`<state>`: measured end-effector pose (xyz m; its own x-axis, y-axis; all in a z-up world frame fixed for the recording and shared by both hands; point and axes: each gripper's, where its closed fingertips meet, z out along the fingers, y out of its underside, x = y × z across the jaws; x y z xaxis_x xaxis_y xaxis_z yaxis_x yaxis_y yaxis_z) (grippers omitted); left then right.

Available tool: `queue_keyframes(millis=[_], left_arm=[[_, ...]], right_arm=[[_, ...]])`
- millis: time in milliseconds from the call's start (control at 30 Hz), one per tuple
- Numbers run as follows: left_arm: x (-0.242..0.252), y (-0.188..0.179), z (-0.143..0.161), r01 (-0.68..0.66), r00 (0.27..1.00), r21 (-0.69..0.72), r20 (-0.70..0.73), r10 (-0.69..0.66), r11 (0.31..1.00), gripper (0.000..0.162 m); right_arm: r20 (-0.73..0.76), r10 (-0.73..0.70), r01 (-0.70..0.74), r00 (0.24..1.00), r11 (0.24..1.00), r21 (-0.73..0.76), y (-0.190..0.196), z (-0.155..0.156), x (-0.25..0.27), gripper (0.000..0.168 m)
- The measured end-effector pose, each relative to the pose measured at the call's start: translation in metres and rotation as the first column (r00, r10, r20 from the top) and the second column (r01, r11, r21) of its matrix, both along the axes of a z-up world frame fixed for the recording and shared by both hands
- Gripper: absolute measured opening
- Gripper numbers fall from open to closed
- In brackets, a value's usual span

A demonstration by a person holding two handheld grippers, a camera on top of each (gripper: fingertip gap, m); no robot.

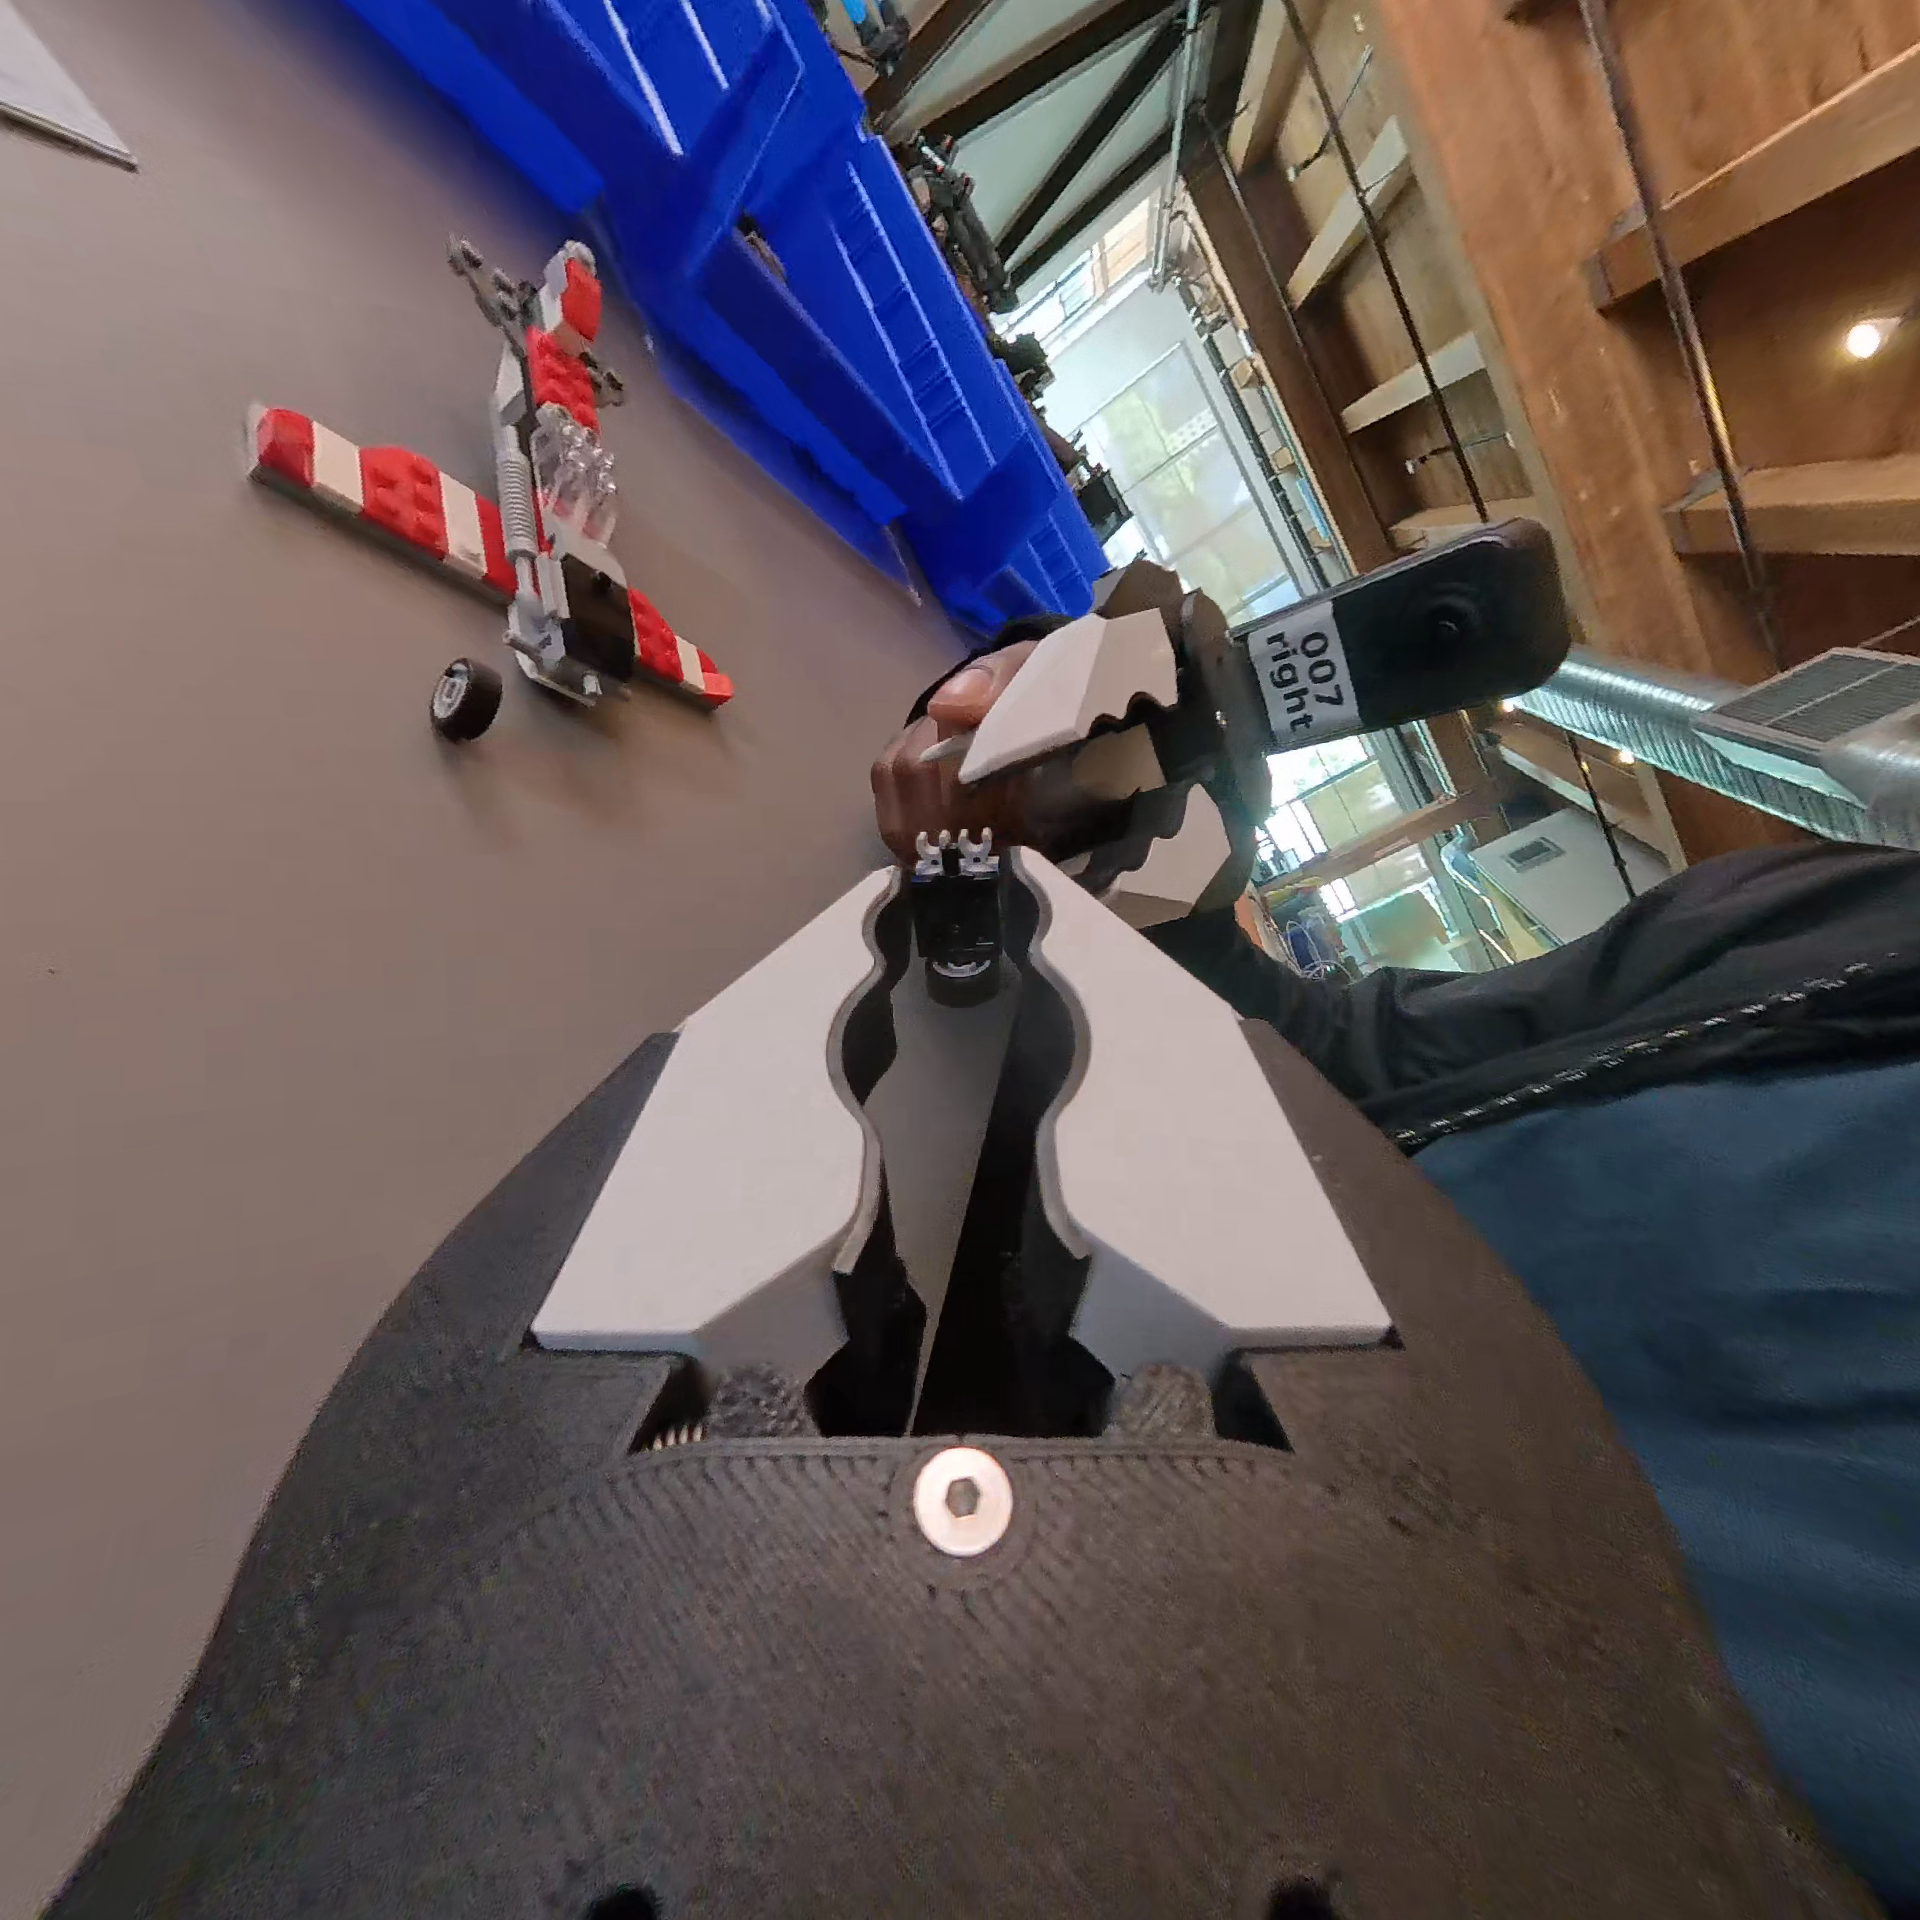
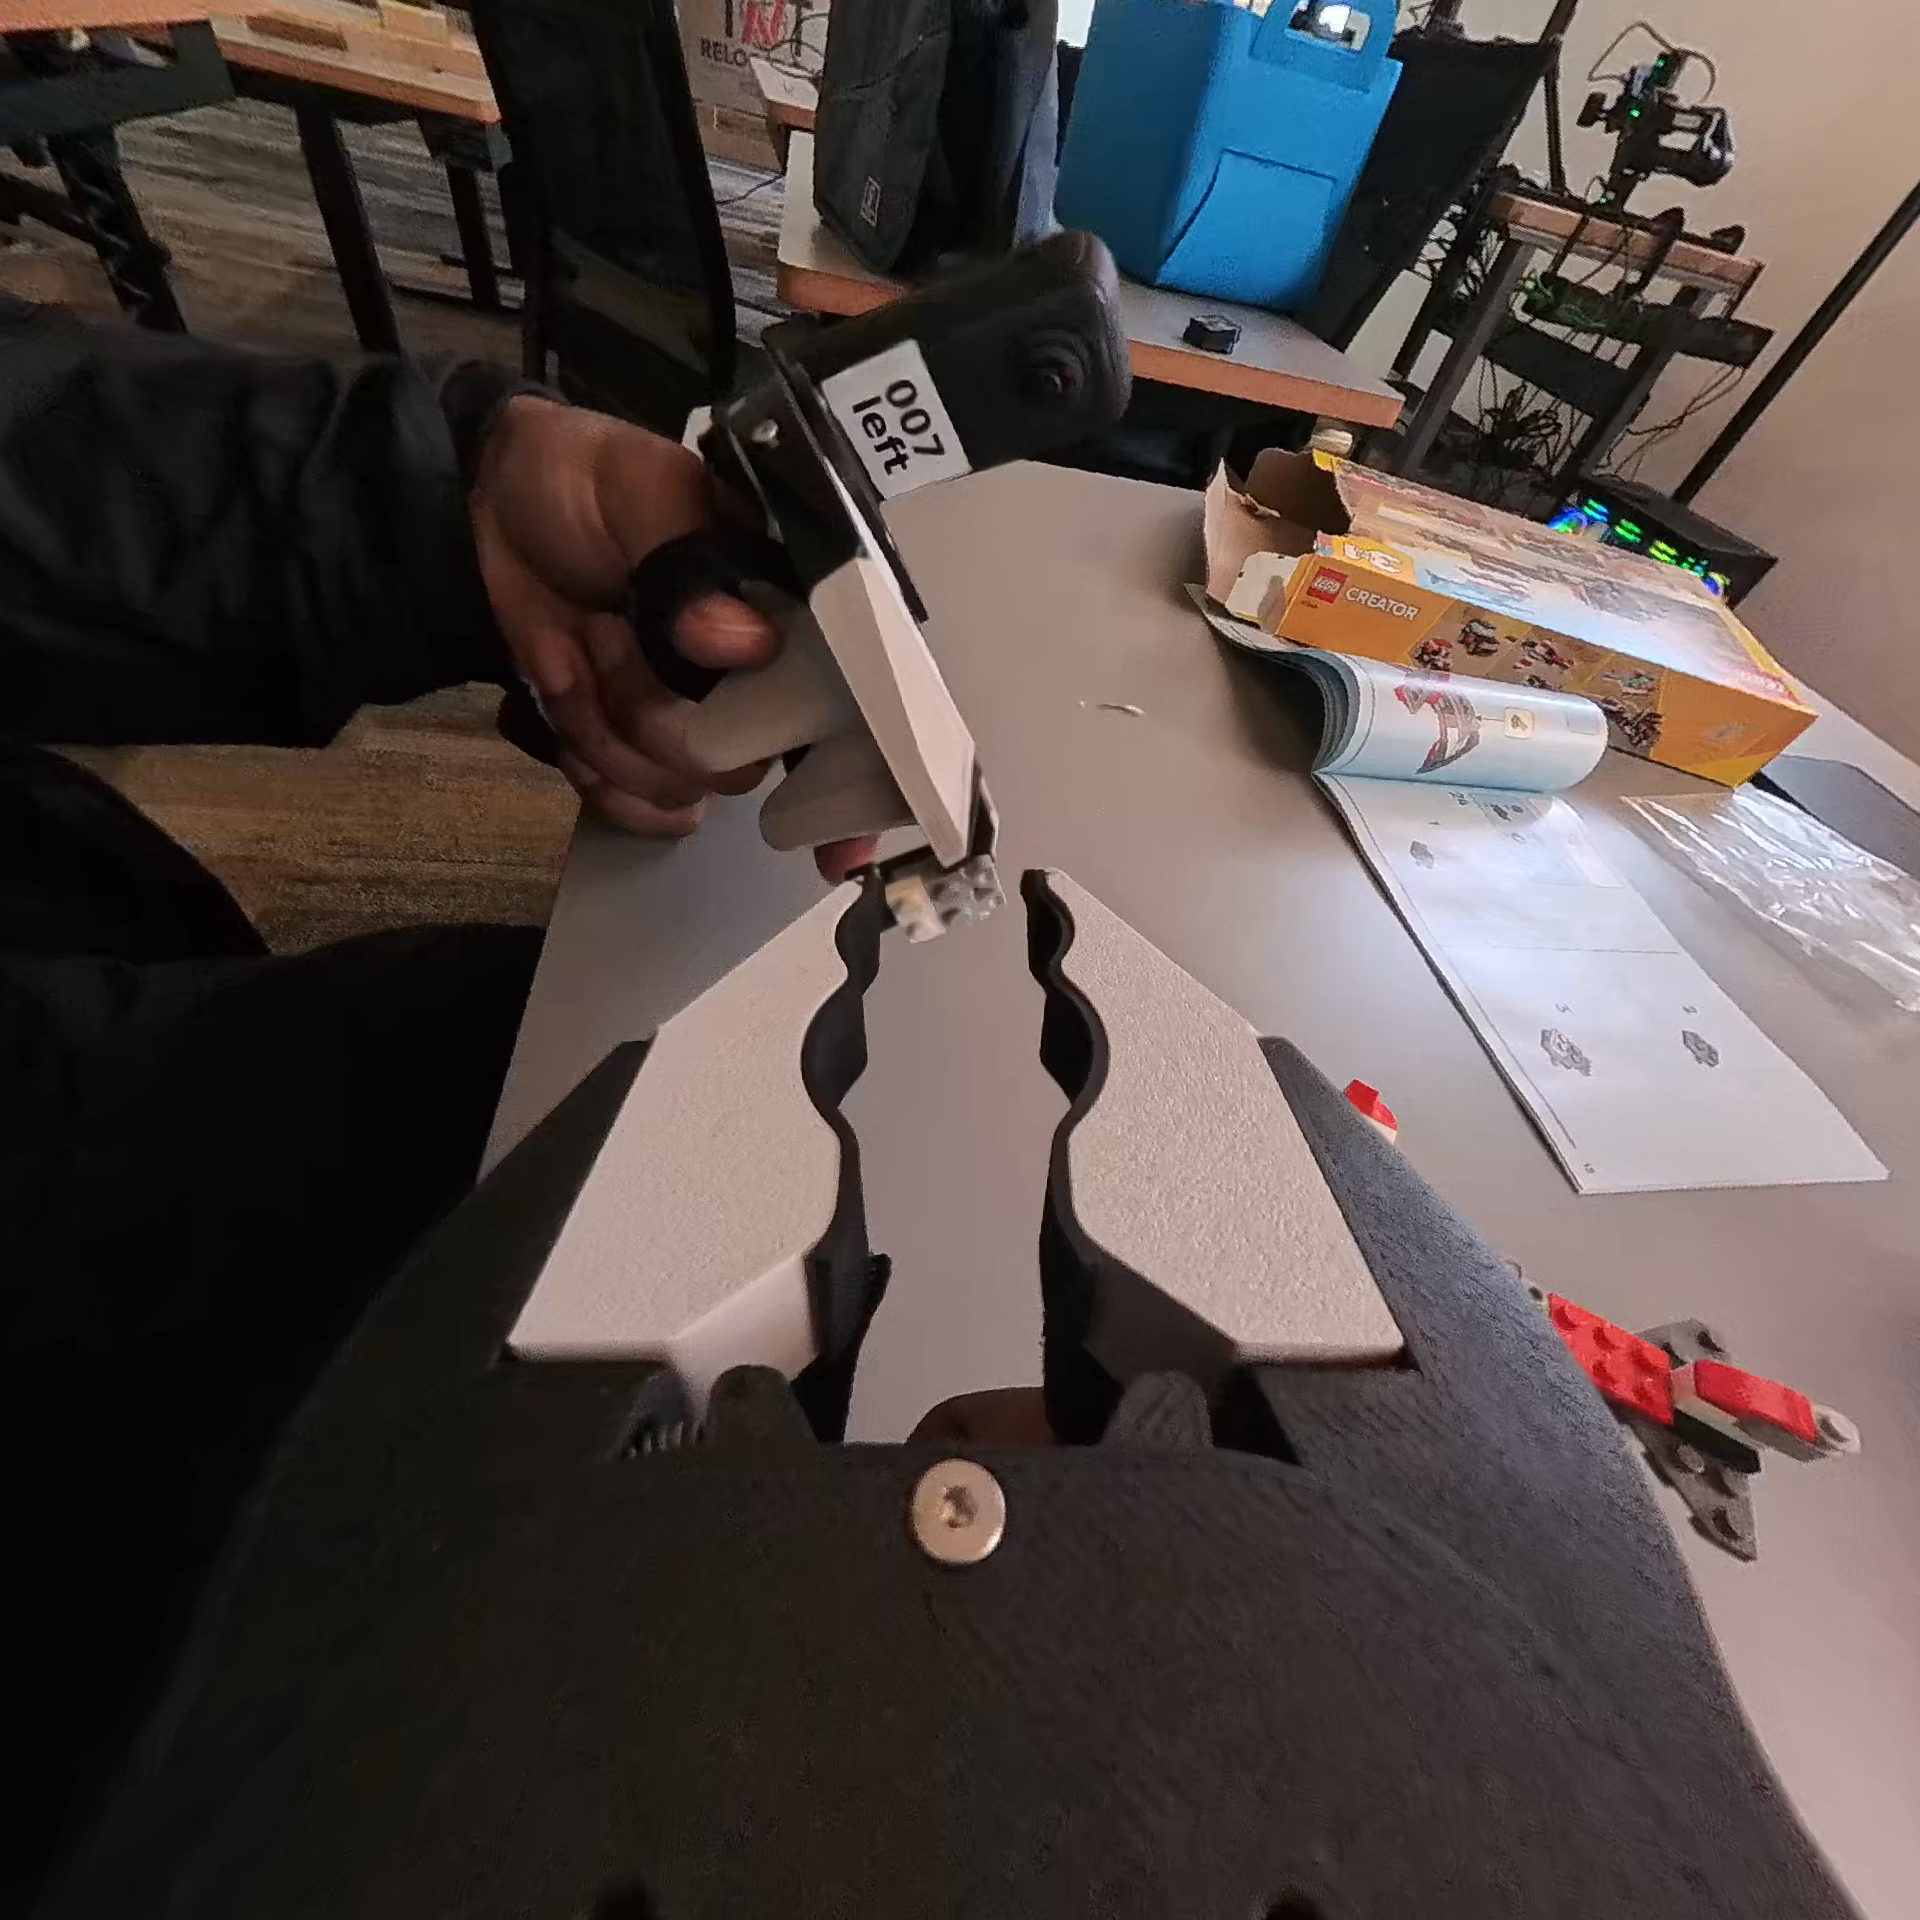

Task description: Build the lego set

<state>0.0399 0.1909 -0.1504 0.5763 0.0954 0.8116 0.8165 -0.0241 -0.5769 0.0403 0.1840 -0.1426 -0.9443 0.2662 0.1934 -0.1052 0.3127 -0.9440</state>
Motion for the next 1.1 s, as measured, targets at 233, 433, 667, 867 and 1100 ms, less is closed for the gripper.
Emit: queue_keyframes(millis=[233, 433, 667, 867, 1100], left_arm=[[0.001, 0.002, -0.004, 0.010, 0.999, -0.010, 0.054, -0.009, 1.000, 0.020], [0.003, 0.005, -0.007, 0.031, 0.997, -0.026, 0.077, -0.029, 0.999, 0.020], [0.000, 0.003, -0.006, 0.016, 0.996, -0.011, 0.090, -0.015, 1.000, 0.021], [0.000, 0.003, -0.005, 0.017, 0.996, -0.003, 0.083, -0.017, 1.000, 0.021], [0.002, 0.005, -0.006, 0.021, 0.998, -0.030, 0.052, -0.019, 0.999, 0.027]], right_arm=[[-0.043, 0.035, -0.033, 0.998, 0.998, 0.059, 0.000, -0.011, -0.001, 0.029], [-0.045, 0.076, -0.073, 0.996, 0.995, 0.063, -0.004, -0.014, 0.002, 0.029], [-0.037, 0.070, -0.068, 0.997, 0.996, 0.058, -0.003, -0.014, -0.001, 0.023], [-0.064, 0.036, -0.032, 0.997, 0.998, 0.056, 0.004, -0.010, -0.009, 0.023], [-0.105, 0.048, -0.041, 0.993, 0.997, 0.071, 0.004, -0.008, -0.008, 0.023]])
